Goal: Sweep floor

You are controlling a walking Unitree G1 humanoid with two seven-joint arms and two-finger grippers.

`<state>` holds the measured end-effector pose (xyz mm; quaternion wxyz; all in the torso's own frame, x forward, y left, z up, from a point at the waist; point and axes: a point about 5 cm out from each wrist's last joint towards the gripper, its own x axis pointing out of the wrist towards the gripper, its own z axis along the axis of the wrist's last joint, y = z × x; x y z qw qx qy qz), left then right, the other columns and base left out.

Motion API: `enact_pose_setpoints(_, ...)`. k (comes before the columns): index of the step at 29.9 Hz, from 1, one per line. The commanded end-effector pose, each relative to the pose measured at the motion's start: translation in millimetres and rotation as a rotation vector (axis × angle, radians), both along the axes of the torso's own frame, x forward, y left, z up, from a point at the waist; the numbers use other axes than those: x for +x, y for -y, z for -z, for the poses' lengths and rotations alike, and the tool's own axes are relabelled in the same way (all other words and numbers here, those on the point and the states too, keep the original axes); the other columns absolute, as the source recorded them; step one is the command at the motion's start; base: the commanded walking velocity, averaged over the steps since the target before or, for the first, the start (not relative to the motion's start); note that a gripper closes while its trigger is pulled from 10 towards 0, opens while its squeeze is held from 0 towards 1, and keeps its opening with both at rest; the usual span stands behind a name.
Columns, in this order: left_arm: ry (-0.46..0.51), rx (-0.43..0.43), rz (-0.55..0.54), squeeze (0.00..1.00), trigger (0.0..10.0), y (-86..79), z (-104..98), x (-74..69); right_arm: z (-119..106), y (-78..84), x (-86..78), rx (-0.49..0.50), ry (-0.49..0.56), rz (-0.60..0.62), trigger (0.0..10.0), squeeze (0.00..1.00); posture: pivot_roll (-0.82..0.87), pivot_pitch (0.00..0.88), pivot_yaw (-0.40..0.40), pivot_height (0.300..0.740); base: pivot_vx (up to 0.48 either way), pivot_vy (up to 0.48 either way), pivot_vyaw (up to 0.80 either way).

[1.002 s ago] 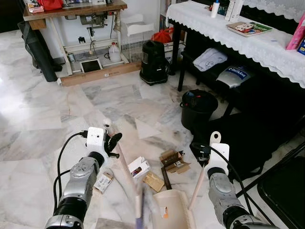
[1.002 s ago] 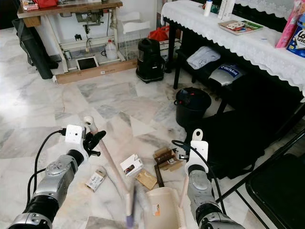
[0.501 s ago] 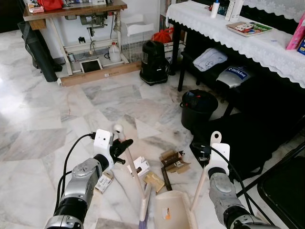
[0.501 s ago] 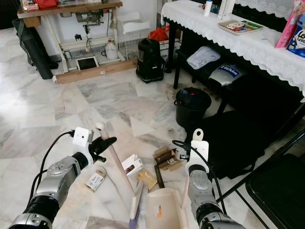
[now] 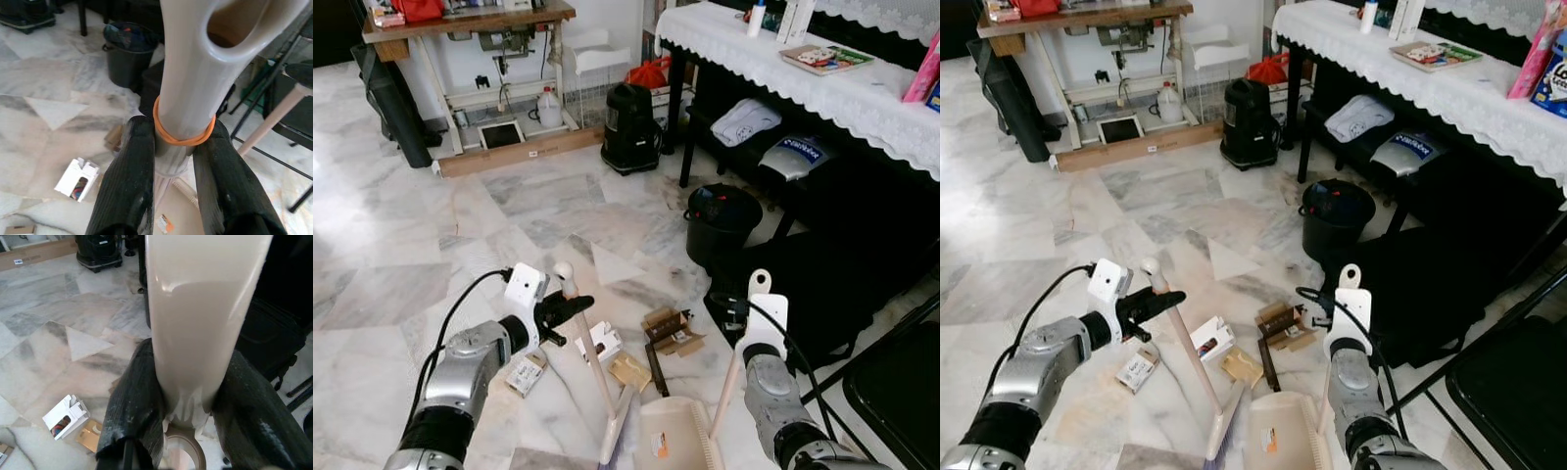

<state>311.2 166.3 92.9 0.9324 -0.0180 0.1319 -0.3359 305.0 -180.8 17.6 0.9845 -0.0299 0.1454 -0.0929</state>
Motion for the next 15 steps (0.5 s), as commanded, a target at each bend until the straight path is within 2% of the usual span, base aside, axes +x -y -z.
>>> enact_pose_setpoints(1,-0.032,-0.06,0.067,0.0,10.0,6.0,-1.5,-5.0,-7.6,-2.2,6.9,0.007,0.028,-0.001,10.0,0.0,0.12,0.0,0.004,0.74,0.0,0.0,0.0)
enact_pose_setpoints(15,-0.032,-0.06,0.067,0.0,10.0,6.0,-1.5,-5.0,-7.6,-2.2,6.9,0.007,0.028,-0.001,10.0,0.0,0.12,0.0,0.004,0.74,0.0,0.0,0.0)
